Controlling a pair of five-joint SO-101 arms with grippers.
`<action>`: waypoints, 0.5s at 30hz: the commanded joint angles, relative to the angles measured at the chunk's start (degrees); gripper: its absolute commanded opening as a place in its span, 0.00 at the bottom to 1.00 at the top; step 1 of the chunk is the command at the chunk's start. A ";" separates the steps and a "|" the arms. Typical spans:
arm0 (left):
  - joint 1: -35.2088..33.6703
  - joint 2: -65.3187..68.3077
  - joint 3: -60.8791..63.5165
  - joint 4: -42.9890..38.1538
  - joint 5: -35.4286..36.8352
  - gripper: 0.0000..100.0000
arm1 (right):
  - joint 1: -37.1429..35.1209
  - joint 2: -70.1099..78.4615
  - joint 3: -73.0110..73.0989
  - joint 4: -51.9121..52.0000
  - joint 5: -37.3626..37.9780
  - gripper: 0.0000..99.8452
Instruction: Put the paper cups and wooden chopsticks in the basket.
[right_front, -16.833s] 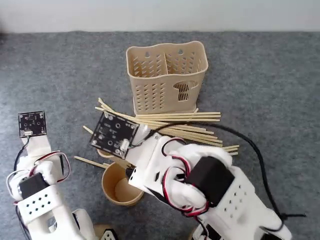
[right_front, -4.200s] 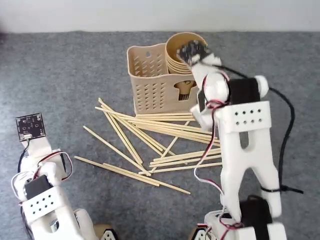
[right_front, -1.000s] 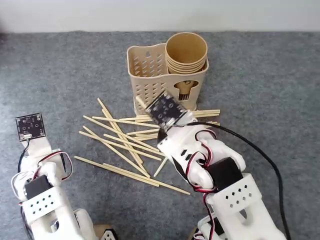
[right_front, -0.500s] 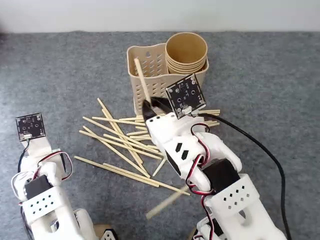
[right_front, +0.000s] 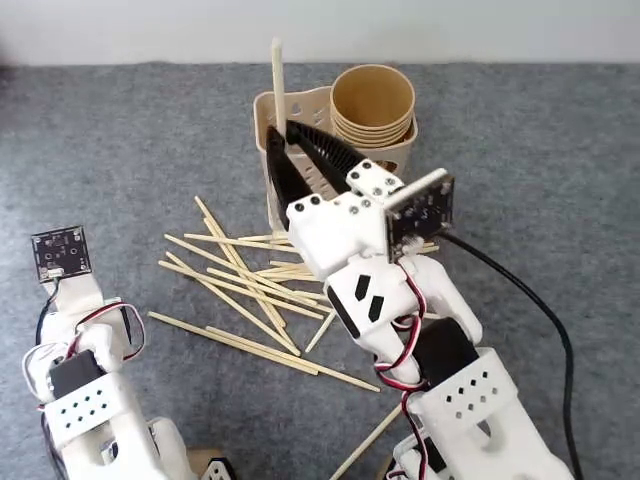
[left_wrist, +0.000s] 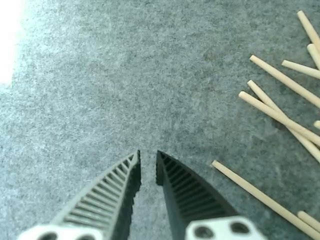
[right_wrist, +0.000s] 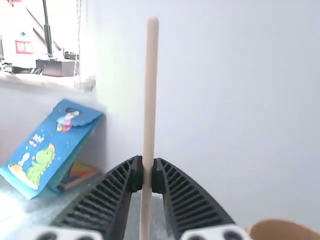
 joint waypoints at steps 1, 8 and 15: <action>0.35 -1.41 -0.31 -1.05 0.09 0.06 | 2.95 2.95 -0.79 -8.40 -0.18 0.01; 0.35 -1.41 -0.31 -1.05 0.09 0.06 | 10.24 16.13 -1.05 -27.91 -0.18 0.01; 0.35 -1.41 -0.31 -1.05 0.09 0.06 | 11.91 27.21 -8.70 -32.13 -0.53 0.01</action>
